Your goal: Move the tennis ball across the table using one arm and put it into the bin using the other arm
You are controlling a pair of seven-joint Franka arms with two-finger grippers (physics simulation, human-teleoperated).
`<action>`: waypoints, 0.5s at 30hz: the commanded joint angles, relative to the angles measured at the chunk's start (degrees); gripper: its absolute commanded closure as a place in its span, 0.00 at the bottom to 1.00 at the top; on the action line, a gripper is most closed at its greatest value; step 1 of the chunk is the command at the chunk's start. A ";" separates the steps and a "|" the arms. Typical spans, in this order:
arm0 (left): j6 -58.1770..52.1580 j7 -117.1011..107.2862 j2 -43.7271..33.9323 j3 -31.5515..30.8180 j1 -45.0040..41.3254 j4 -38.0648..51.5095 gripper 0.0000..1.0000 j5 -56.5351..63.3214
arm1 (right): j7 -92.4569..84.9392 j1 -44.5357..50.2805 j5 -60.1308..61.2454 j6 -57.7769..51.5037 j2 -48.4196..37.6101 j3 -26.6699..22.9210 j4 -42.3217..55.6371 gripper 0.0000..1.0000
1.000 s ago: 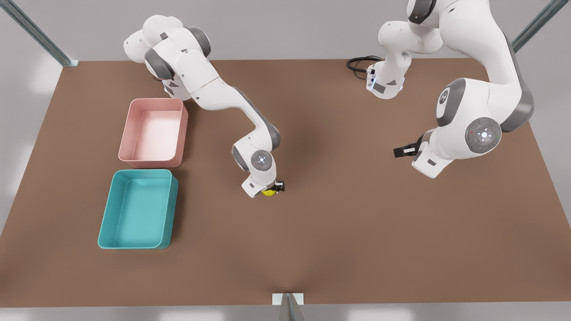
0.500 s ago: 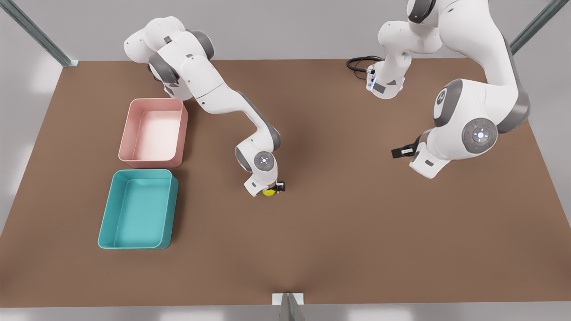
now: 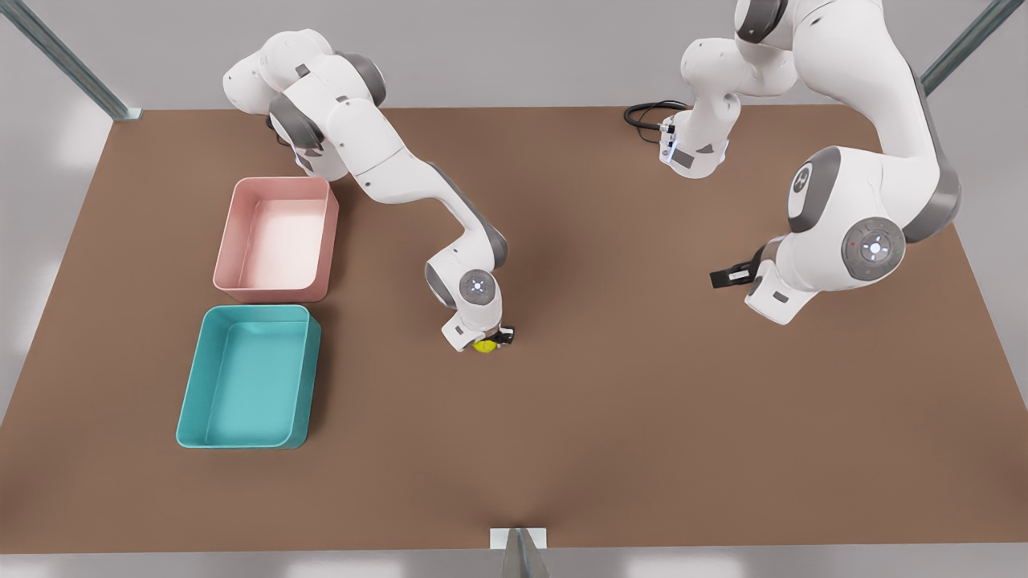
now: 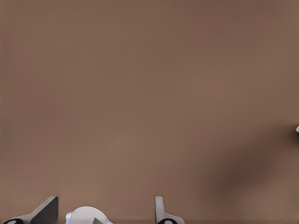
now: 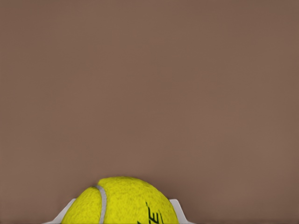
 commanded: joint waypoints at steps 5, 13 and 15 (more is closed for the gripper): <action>0.51 0.10 0.26 0.00 0.04 0.02 0.00 0.06 | 0.09 -1.00 -0.15 -1.04 -1.88 0.00 0.10 0.37; -0.45 0.10 -0.17 -0.27 0.13 0.11 0.00 0.06 | -24.16 -12.86 -0.15 -11.85 -9.70 -0.18 0.27 0.37; -2.12 0.01 -0.79 -1.94 0.13 0.20 0.00 -0.03 | -36.20 -19.10 -0.06 -13.43 -9.79 -0.18 0.54 0.37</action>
